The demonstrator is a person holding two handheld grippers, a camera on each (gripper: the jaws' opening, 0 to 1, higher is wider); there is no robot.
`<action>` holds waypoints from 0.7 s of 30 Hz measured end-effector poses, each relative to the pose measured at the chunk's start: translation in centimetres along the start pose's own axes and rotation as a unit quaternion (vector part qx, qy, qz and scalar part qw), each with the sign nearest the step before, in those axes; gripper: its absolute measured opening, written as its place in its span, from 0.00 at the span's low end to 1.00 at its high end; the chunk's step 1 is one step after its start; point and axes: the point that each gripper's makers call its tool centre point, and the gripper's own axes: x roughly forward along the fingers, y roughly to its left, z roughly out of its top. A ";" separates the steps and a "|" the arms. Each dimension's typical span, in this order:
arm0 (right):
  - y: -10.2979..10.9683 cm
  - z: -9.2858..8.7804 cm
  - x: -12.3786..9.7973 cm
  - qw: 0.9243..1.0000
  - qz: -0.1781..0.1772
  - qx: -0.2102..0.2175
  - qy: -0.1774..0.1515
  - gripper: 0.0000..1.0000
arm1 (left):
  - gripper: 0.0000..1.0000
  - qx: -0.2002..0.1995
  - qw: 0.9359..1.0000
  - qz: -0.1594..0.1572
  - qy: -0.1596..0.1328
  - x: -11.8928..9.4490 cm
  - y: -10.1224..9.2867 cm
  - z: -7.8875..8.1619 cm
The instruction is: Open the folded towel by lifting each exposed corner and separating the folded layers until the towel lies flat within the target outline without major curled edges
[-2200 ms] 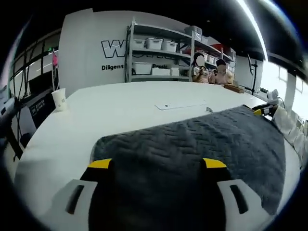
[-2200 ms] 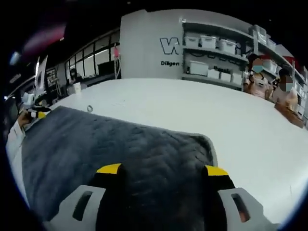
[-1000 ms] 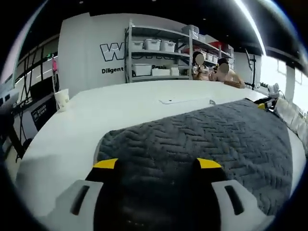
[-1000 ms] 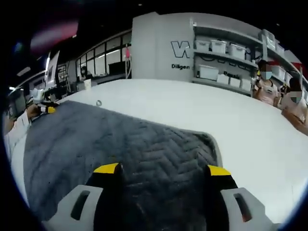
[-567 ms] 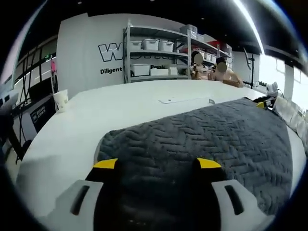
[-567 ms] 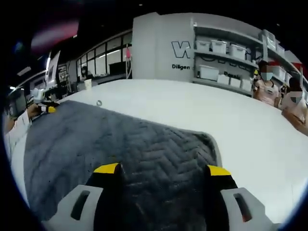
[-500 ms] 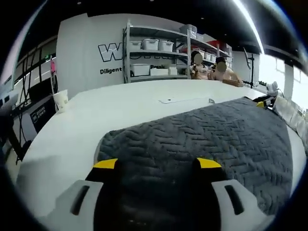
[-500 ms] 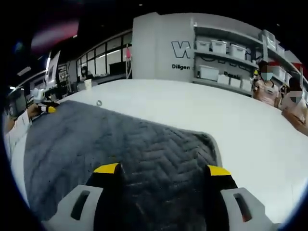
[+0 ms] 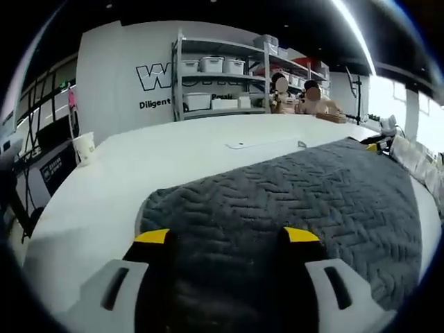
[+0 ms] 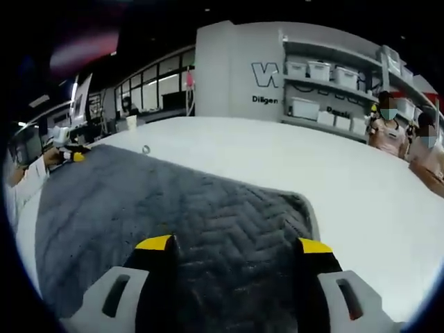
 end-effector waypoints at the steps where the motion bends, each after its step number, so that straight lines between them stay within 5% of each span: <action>1: 0.1 0.0 0.0 1.000 0.000 0.000 0.000 0.68 | 0.62 0.001 1.000 -0.001 0.000 0.0 0.0 0.0; 7: 0.0 0.0 0.0 1.000 -0.003 0.003 0.002 0.68 | 0.62 -0.009 1.000 -0.002 -0.002 0.0 0.0 0.1; 14: 0.1 0.5 -0.2 1.000 -0.015 0.012 0.003 0.69 | 0.68 -0.110 0.992 -0.030 -0.054 -0.5 -0.6 1.8; 21: -0.2 2.5 -2.0 0.998 -0.034 0.039 -0.031 0.71 | 0.74 -0.117 0.991 -0.019 -0.055 -1.6 -1.4 2.9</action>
